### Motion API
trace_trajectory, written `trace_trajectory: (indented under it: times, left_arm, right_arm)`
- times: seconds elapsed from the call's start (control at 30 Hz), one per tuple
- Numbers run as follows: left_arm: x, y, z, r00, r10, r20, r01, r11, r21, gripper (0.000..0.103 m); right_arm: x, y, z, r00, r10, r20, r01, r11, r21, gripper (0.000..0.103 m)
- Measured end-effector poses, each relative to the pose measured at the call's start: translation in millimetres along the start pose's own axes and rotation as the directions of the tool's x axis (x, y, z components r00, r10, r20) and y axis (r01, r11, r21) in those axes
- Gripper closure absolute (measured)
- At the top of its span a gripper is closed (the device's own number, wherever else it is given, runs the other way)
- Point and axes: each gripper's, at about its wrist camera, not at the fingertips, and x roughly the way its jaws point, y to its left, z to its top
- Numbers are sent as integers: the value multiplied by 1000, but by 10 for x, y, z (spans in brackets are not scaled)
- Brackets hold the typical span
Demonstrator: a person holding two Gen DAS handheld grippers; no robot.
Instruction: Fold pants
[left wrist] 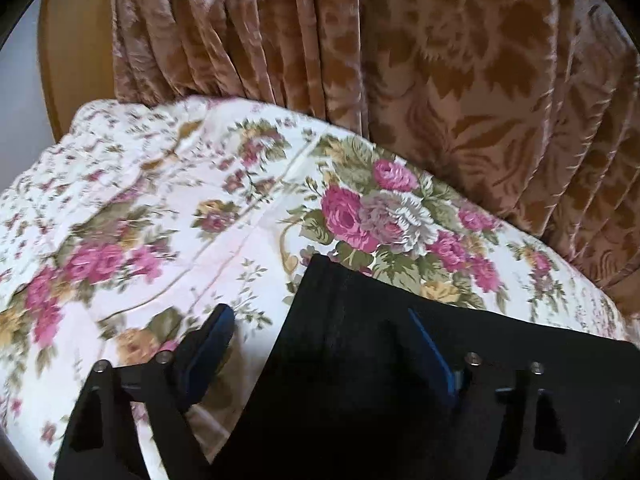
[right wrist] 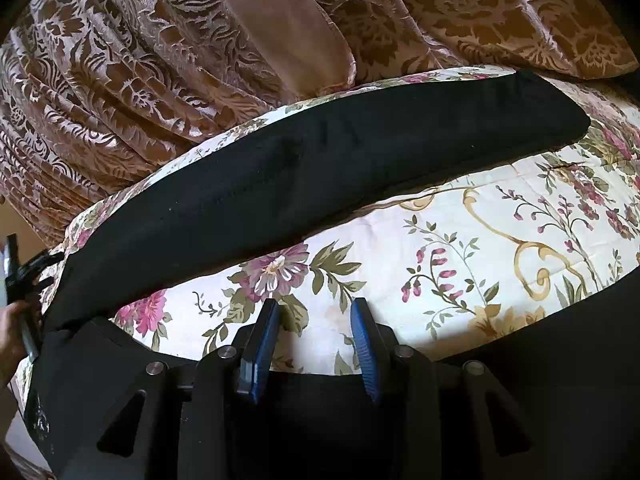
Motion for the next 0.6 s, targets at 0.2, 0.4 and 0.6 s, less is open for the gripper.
trace_trajectory:
  times: [0.2, 0.4, 0.6]
  left_arm:
    - [298, -17, 17, 999, -16, -47, 15, 1000, -10, 36]
    - [288, -91, -11, 999, -38, -35, 39, 999, 29, 77]
    - [8, -186, -79, 998, -54, 43, 51, 996, 67, 91]
  right_arm:
    - [-4, -5, -11, 1000, 1, 7, -1, 1000, 4, 66]
    - [2, -6, -9, 1000, 1, 13, -2, 1000, 7, 66]
    - [7, -28, -6, 1000, 12, 16, -12, 1000, 20, 66]
